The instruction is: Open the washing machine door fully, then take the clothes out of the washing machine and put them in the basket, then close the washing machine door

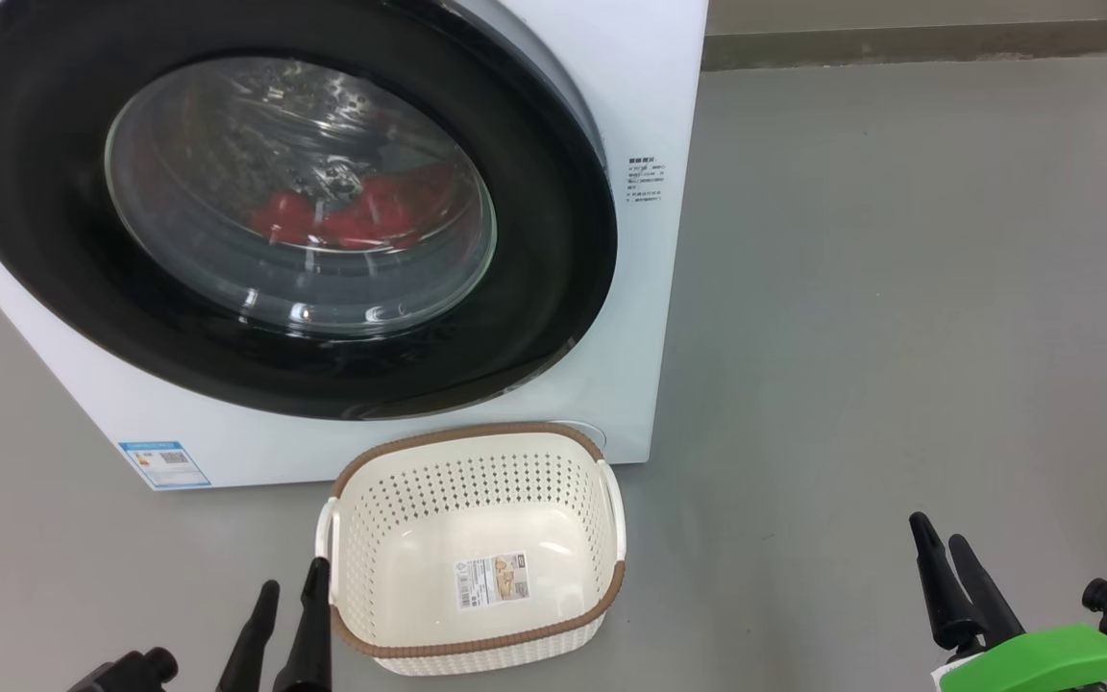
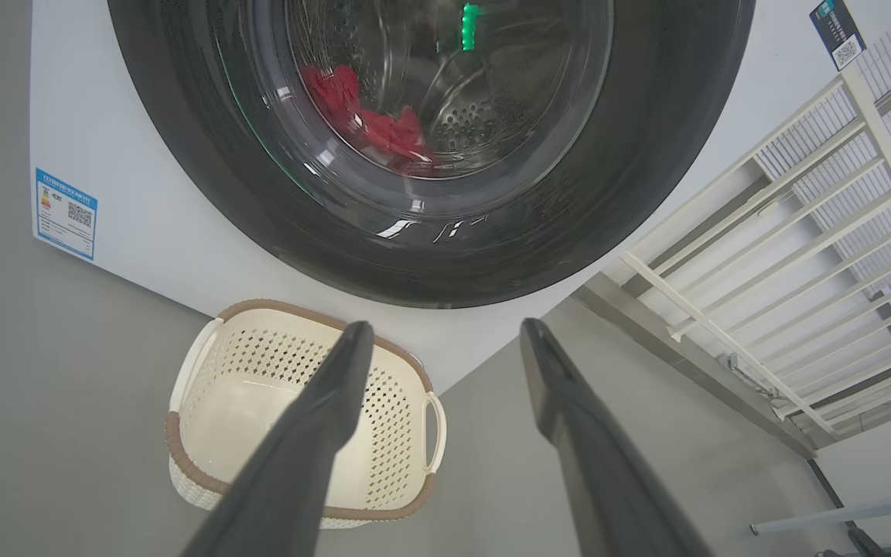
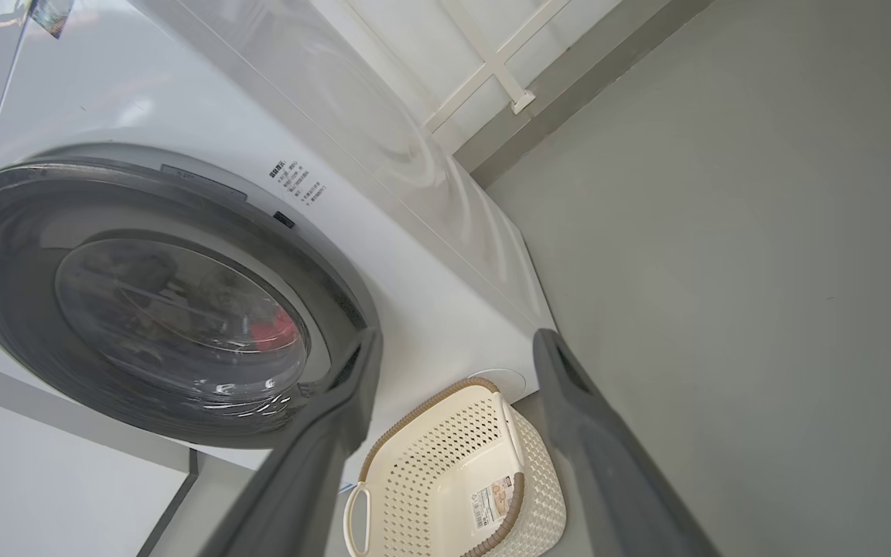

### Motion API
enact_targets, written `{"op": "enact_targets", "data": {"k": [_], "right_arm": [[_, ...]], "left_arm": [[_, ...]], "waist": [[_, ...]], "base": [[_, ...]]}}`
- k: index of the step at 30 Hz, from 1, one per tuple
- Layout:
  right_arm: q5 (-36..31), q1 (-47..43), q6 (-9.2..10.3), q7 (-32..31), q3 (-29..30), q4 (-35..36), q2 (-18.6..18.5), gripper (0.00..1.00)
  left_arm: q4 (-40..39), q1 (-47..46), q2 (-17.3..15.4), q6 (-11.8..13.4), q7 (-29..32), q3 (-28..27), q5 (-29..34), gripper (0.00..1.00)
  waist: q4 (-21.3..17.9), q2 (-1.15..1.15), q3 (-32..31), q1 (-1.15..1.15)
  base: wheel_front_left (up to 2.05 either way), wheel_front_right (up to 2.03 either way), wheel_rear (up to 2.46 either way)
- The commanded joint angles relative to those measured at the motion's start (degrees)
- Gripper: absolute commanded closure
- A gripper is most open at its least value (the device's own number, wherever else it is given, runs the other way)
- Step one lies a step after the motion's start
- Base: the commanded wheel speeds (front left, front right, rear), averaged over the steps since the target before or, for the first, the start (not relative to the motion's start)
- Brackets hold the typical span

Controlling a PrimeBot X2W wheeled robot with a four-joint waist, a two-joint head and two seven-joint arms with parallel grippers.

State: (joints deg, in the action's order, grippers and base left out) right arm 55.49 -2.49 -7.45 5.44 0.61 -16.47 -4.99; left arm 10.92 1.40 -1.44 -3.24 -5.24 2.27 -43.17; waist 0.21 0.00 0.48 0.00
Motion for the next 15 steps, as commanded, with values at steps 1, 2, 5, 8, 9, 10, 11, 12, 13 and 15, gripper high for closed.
{"op": "enact_targets", "data": {"k": [1, 2, 5, 8, 9, 10, 11, 12, 13, 15], "right_arm": [[-2.1, -0.3, -0.02, 0.9, -1.3, 1.8, -1.1, 0.0], [-2.6, -0.3, -0.02, 1.0, -1.4, 1.8, -1.2, 0.0], [-4.1, -0.5, -0.02, 1.6, -1.6, 1.9, -1.4, 0.0], [-5.6, -0.7, -0.02, 2.1, -1.8, 2.1, -1.6, 0.0], [-6.1, -0.7, -0.02, 2.2, -1.8, 2.1, -1.7, 0.0], [-6.6, -0.8, -0.02, 2.4, -1.9, 2.2, -1.7, 0.0], [-7.1, -0.8, -0.02, 2.6, -1.9, 2.2, -1.7, 0.0], [-7.6, -0.9, -0.02, 2.7, -2.0, 2.2, -1.8, 0.0], [-8.0, -0.9, -0.02, 2.9, -2.0, 2.2, -1.8, 0.0], [-8.8, -1.0, -0.02, 3.2, -2.1, 2.3, -1.9, 0.0]], "left_arm": [[-2.1, -0.7, -1.0, 0.5, -1.0, -0.7, 2.4, 0.0], [-2.2, -0.7, -1.0, 0.6, -1.2, -0.6, 3.1, 0.0], [-2.6, -0.6, -1.0, 0.9, -1.7, -0.4, 5.1, 0.0], [-3.0, -0.5, -1.1, 1.0, -2.2, -0.3, 6.5, 0.0], [-3.1, -0.5, -1.1, 1.0, -2.4, -0.3, 7.1, 0.0], [-3.2, -0.4, -1.1, 1.0, -2.5, -0.2, 7.7, 0.0], [-3.3, -0.4, -1.1, 1.0, -2.7, -0.2, 8.3, 0.0], [-3.5, -0.4, -1.1, 1.1, -2.9, -0.1, 8.9, 0.0], [-3.6, -0.4, -1.1, 1.1, -3.0, -0.1, 9.6, 0.0], [-3.7, -0.3, -1.1, 1.2, -3.4, 0.0, 10.9, 0.0]], "waist": [[0.0, 0.0, 0.1, 0.0], [0.0, 0.0, 0.1, 0.0], [0.0, 0.0, 0.1, 0.0], [0.0, 0.0, 0.2, 0.0], [0.0, 0.0, 0.2, 0.0], [0.0, 0.0, 0.2, 0.0], [0.0, 0.0, 0.2, 0.0], [0.0, 0.0, 0.3, 0.0], [-0.1, 0.0, 0.3, 0.0], [-0.1, 0.0, 0.3, 0.0]], "base": [[0.0, 0.0, 0.0], [0.0, 0.0, 0.0], [0.0, 0.0, 0.0], [0.0, 0.0, 0.0], [0.0, 0.0, 0.0], [0.0, 0.0, 0.0], [0.0, 0.0, 0.0], [0.0, 0.0, 0.0], [0.0, 0.0, 0.0], [0.0, 0.0, 0.0]]}}
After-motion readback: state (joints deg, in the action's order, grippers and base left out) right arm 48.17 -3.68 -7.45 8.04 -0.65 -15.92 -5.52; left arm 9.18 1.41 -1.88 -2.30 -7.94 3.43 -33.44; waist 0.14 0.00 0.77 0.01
